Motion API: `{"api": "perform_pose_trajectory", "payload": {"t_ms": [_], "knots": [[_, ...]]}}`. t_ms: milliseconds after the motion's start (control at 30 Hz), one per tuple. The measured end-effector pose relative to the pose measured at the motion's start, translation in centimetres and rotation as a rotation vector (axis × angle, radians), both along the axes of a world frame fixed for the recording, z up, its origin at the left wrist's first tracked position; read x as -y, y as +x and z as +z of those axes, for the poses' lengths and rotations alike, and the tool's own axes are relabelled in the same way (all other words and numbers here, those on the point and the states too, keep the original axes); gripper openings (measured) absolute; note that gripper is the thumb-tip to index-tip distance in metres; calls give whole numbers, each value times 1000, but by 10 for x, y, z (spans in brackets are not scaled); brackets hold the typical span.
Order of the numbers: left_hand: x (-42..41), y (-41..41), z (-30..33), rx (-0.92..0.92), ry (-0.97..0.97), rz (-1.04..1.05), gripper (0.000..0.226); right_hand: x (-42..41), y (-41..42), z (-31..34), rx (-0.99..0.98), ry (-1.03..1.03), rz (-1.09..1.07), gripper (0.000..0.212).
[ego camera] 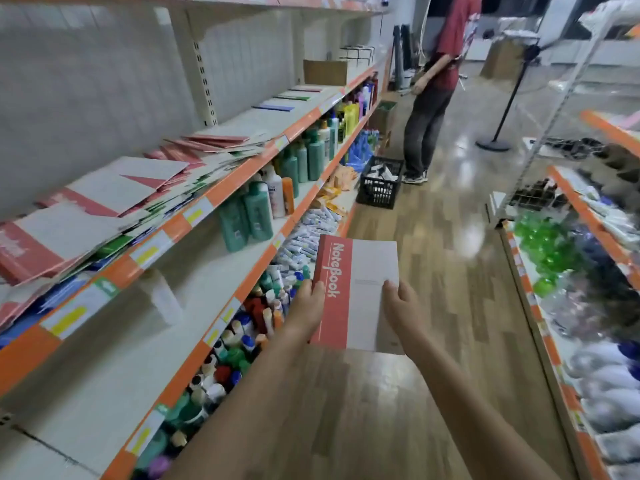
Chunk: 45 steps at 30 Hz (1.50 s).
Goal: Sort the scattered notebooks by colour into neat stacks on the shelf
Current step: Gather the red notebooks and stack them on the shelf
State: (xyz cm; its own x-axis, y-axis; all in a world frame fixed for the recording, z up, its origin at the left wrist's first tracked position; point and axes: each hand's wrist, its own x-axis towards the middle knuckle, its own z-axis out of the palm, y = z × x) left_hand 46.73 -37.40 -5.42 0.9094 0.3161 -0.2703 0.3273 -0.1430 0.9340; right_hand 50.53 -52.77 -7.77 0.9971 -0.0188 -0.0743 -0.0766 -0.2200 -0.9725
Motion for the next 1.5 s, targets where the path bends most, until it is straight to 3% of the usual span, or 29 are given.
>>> {"api": "perform_pose_trajectory", "payload": {"t_ms": [200,533,1033,1500], "knots": [[40,18,-25,-8,77,-77,34,42,3,-20,-64,3,-30,22],[68,79,-51,-89,14,-153,28,74,52,-45,-124,37,-63,29],[57,288,-45,-53,5,-185,30,57,247,-46,-127,108,-150,26],[94,455,-52,-58,-48,-183,24,98,418,-51,-131,118,-172,21]]}}
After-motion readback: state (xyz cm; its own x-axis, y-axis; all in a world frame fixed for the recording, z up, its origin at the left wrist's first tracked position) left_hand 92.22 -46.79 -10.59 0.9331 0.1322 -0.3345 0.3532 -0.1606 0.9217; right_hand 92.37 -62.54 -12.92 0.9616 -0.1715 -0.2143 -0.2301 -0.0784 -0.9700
